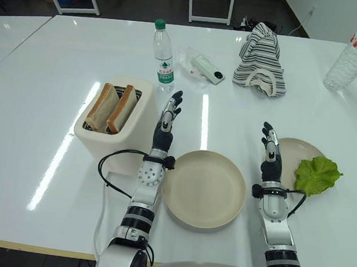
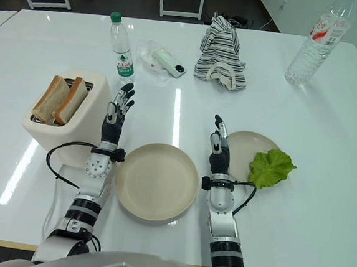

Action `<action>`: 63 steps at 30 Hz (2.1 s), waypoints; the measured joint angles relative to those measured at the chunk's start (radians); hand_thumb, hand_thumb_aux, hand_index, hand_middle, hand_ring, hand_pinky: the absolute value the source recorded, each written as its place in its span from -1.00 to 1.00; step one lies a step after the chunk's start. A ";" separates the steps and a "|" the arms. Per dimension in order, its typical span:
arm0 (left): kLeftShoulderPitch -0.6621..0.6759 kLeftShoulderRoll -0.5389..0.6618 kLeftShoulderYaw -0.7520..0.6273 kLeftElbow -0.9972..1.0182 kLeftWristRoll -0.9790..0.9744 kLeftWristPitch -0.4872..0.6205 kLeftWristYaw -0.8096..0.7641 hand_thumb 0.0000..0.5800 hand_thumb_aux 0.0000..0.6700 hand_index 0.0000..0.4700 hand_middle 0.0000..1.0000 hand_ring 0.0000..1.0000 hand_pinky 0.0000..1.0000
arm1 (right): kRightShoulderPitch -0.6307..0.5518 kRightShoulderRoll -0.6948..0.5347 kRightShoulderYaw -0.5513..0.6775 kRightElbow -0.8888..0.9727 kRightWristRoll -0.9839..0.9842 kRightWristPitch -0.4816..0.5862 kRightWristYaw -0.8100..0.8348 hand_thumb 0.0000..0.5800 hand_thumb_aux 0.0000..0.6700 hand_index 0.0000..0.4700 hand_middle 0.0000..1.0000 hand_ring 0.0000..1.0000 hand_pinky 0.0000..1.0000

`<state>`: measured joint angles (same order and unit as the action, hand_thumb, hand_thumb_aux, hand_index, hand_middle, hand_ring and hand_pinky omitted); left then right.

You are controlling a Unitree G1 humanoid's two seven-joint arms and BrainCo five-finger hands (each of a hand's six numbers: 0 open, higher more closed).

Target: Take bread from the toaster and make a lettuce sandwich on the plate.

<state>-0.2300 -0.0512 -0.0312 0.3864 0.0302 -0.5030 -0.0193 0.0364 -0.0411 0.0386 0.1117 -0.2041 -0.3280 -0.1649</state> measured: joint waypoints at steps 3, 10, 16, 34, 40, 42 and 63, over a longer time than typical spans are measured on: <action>0.001 0.000 0.000 -0.003 0.000 0.001 0.000 -1.00 -1.00 -1.00 -1.00 -1.00 -1.00 | 0.002 0.000 0.000 -0.003 0.000 0.002 0.001 -1.00 -1.00 -1.00 -1.00 -1.00 -1.00; 0.001 0.000 0.000 -0.005 0.000 0.002 -0.001 -1.00 -1.00 -1.00 -1.00 -1.00 -1.00 | 0.002 0.000 0.000 -0.006 0.000 0.006 0.001 -1.00 -1.00 -1.00 -1.00 -1.00 -1.00; 0.007 0.001 -0.002 -0.024 0.000 0.009 -0.008 -1.00 -1.00 -1.00 -1.00 -1.00 -1.00 | 0.002 0.002 0.000 -0.007 0.000 0.007 0.001 -1.00 -1.00 -1.00 -1.00 -1.00 -1.00; 0.243 0.355 0.345 -0.947 0.099 0.248 -0.089 -1.00 -1.00 -1.00 -1.00 -1.00 -1.00 | 0.000 0.016 0.002 0.022 0.000 0.007 -0.014 -1.00 -1.00 -1.00 -1.00 -1.00 -1.00; 0.320 0.555 0.468 -0.726 0.631 0.269 0.116 -1.00 -1.00 -1.00 -1.00 -1.00 -1.00 | -0.009 0.016 0.002 0.028 0.000 0.005 -0.015 -1.00 -1.00 -1.00 -1.00 -1.00 -1.00; 0.334 0.563 0.464 -0.664 0.677 0.311 0.127 -1.00 -1.00 -1.00 -1.00 -1.00 -1.00 | -0.011 0.017 0.003 0.030 0.000 0.004 -0.014 -1.00 -1.00 -1.00 -1.00 -1.00 -1.00; 0.310 0.579 0.309 -0.531 0.655 0.501 0.070 1.00 0.91 0.91 -1.00 -1.00 -1.00 | -0.008 0.004 -0.005 0.006 0.000 0.013 -0.001 -1.00 -1.00 -1.00 -1.00 -1.00 -1.00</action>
<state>0.0796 0.5277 0.2781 -0.1444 0.6852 -0.0016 0.0509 0.0281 -0.0373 0.0340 0.1179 -0.2043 -0.3155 -0.1661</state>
